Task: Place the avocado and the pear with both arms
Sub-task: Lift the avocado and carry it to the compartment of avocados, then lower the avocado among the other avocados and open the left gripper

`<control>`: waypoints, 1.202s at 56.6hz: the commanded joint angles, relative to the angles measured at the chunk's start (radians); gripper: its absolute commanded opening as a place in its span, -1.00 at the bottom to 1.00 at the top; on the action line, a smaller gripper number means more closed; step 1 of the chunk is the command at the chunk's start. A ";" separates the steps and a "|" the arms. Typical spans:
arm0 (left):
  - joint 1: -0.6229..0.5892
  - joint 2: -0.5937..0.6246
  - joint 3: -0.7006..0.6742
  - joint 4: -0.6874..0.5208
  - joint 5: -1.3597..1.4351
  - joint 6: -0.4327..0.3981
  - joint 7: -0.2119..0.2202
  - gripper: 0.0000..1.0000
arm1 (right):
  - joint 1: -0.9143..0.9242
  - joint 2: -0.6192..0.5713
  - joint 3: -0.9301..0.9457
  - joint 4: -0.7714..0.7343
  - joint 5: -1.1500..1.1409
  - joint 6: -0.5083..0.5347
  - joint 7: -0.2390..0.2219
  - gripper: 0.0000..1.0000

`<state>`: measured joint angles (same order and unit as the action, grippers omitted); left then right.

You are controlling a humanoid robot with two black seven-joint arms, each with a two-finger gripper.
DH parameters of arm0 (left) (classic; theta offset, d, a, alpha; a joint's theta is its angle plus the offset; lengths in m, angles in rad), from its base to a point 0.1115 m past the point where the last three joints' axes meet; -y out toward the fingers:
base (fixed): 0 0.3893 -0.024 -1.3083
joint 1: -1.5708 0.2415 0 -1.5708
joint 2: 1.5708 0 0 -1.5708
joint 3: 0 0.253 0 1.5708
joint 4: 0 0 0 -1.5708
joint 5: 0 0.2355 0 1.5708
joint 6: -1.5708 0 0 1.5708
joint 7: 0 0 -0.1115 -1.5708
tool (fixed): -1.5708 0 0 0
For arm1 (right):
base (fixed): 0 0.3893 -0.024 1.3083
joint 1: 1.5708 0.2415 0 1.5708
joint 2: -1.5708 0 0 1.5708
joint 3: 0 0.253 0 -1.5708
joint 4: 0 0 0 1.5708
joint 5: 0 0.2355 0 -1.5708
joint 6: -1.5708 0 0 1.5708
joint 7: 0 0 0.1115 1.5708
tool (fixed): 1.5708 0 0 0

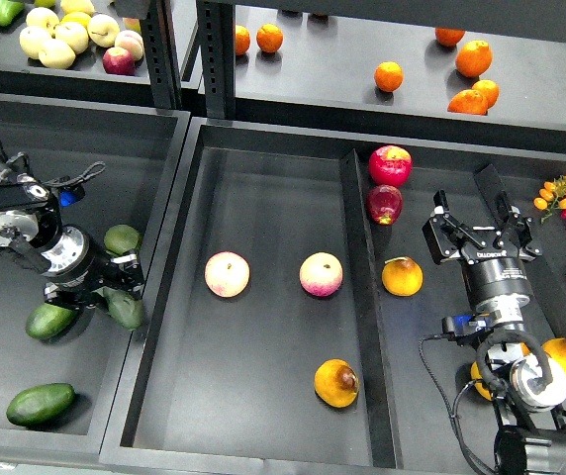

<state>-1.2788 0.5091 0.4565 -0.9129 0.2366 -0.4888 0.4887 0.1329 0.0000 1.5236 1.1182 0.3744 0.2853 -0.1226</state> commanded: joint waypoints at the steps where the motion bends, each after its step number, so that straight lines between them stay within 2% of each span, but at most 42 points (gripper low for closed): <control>1: 0.033 0.049 0.001 0.011 0.007 0.000 0.000 -0.63 | -0.003 0.000 0.001 0.002 0.001 0.000 0.000 0.99; 25: 0.116 0.075 -0.001 0.006 0.050 0.000 0.000 -0.62 | -0.004 0.000 0.001 0.011 0.003 0.003 0.001 0.99; 51: 0.177 0.062 -0.010 0.034 0.049 0.000 0.000 -0.50 | -0.006 0.000 0.001 0.011 0.001 0.003 0.001 0.99; 61: 0.193 0.043 -0.015 0.035 0.050 0.000 0.000 -0.42 | -0.006 0.000 0.000 0.009 0.001 0.003 0.001 0.99; 68: 0.196 0.031 -0.015 0.039 0.050 0.000 0.000 -0.23 | -0.006 0.000 -0.002 0.008 0.001 0.003 0.001 0.99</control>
<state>-1.0862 0.5509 0.4423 -0.8766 0.2859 -0.4886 0.4888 0.1277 0.0000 1.5238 1.1276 0.3758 0.2884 -0.1212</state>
